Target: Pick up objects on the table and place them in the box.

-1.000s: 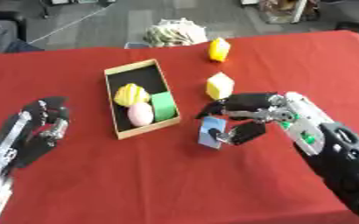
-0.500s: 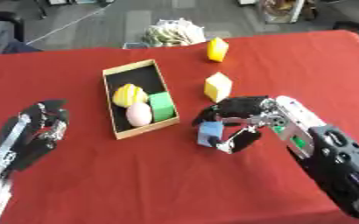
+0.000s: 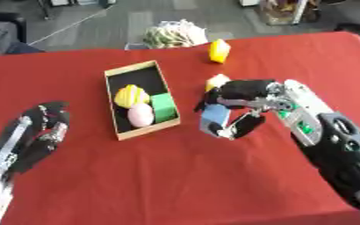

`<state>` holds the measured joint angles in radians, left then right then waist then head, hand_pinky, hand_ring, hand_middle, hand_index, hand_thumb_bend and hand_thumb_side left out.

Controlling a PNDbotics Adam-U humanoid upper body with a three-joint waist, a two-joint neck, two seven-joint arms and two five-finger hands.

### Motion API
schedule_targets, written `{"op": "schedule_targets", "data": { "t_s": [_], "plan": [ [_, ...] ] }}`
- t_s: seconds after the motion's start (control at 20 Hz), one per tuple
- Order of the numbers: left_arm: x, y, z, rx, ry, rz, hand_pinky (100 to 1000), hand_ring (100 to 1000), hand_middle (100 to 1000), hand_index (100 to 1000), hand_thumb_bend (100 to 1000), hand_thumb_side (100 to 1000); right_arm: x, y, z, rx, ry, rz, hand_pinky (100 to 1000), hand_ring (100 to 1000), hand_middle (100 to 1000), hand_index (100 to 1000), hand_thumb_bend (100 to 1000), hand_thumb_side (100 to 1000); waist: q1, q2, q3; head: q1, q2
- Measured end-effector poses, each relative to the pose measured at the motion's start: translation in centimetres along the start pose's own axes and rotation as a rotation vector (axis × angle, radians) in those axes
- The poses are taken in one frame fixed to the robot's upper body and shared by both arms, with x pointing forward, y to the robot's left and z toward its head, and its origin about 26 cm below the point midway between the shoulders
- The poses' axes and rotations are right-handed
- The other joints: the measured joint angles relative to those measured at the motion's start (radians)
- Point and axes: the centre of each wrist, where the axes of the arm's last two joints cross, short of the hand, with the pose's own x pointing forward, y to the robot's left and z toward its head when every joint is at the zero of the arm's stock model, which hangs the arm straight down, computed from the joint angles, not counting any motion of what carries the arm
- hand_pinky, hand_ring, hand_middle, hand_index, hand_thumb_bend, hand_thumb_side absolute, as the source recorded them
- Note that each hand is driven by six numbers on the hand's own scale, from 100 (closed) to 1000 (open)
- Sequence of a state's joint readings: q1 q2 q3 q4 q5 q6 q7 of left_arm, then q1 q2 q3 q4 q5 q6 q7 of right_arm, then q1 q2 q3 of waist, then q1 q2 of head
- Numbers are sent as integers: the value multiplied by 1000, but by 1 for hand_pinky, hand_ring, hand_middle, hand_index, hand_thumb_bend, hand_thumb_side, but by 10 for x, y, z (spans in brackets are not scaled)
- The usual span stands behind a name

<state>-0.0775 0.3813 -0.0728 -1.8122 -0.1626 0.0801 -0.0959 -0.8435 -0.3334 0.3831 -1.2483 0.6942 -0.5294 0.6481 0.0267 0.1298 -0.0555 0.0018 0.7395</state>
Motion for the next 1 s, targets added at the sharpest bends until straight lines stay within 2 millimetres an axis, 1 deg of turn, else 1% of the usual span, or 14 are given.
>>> {"op": "schedule_targets", "data": {
  "t_s": [0.05, 0.1, 0.2, 0.35, 0.55, 0.85, 1.0],
  "plan": [
    [0, -2, 0, -2, -2, 6, 769, 630, 649, 832, 100, 616, -1, -8, 1, -14, 2, -1, 591, 530, 619, 877, 100, 377, 0, -1, 12, -4, 0],
    [1, -4, -1, -4, -5, 13, 770, 630, 648, 832, 100, 618, -2, -15, 2, -27, 4, -1, 605, 534, 618, 876, 100, 316, 0, -1, 25, -8, 0],
    [4, -8, -2, -10, -20, 28, 769, 626, 643, 829, 100, 616, -6, -26, 3, -48, 14, -9, 614, 536, 615, 875, 100, 307, 0, -6, 57, -21, 0],
    [10, -16, -4, -19, -51, 58, 757, 612, 624, 818, 100, 609, -15, -33, -1, -65, 37, -40, 626, 542, 609, 870, 100, 282, 0, -12, 113, -47, 9],
    [20, -28, -9, -6, -108, 129, 751, 606, 617, 812, 100, 590, -29, -24, -8, -75, 77, -88, 637, 554, 602, 871, 100, 259, 0, -15, 177, -92, 17],
    [36, -33, -15, -9, -182, 170, 749, 604, 614, 809, 100, 592, -41, 1, -25, -70, 126, -105, 635, 535, 602, 872, 100, 239, 0, -15, 236, -164, 14],
    [41, -37, -18, -23, -204, 186, 749, 604, 614, 808, 100, 599, -45, 7, -30, -107, 184, -105, 643, 549, 620, 879, 100, 233, 0, -14, 264, -199, 4]
  ]
}}
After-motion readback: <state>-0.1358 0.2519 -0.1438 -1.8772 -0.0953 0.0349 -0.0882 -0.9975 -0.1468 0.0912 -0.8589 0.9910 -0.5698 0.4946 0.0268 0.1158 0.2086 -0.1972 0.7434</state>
